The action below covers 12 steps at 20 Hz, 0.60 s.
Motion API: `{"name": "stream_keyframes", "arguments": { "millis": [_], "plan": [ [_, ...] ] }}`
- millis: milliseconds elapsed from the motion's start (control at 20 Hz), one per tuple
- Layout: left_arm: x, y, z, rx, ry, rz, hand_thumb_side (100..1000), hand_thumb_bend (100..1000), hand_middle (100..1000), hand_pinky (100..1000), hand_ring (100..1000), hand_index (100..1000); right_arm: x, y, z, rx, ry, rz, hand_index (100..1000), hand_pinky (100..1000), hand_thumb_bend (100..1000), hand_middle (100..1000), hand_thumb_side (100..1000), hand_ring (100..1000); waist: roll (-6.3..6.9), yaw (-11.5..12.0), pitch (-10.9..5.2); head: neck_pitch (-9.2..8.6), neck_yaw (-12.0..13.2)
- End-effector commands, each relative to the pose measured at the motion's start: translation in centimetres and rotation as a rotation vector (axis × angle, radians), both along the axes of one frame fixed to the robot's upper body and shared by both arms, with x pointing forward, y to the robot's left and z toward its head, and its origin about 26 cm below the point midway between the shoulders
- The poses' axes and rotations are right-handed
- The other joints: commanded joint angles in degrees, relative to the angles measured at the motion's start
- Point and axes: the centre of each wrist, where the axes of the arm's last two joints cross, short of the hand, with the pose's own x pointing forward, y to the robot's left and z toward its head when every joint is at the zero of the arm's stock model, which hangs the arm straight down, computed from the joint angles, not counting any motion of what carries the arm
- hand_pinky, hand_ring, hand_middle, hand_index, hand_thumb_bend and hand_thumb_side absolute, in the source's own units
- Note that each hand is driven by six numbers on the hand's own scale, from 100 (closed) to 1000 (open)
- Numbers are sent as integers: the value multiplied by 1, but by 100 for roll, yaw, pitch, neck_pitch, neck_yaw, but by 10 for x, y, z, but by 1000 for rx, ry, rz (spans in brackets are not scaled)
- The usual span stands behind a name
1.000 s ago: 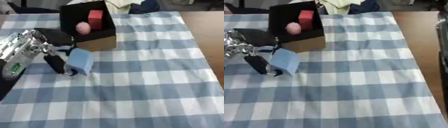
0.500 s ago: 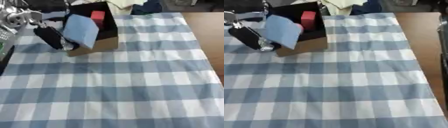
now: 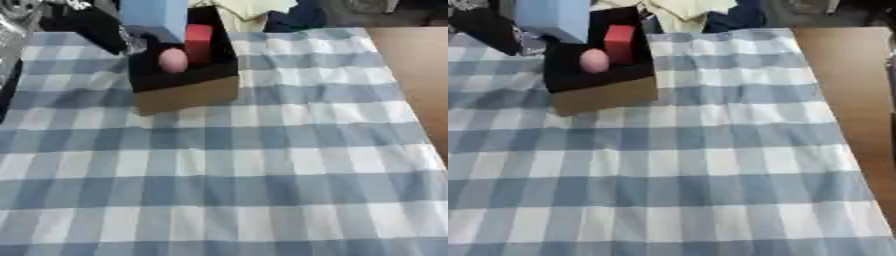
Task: Pick up objects on the table and place them in the box.
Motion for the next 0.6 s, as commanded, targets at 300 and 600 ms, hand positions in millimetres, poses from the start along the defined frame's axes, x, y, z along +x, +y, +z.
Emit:
{"name": "stream_keyframes", "arguments": {
  "millis": [300,600],
  "plan": [
    [15,-4,4,-77,-134,128,533,100,497,448,665,639,-8,5,15,-32,-71,45,931,915,100,777,1000,870,8,-82,68,-172,422],
    [30,-10,0,-79,-190,112,555,100,514,458,684,655,-10,8,21,-40,-93,58,931,914,100,775,1000,869,23,-200,230,-329,576]
  ]
}}
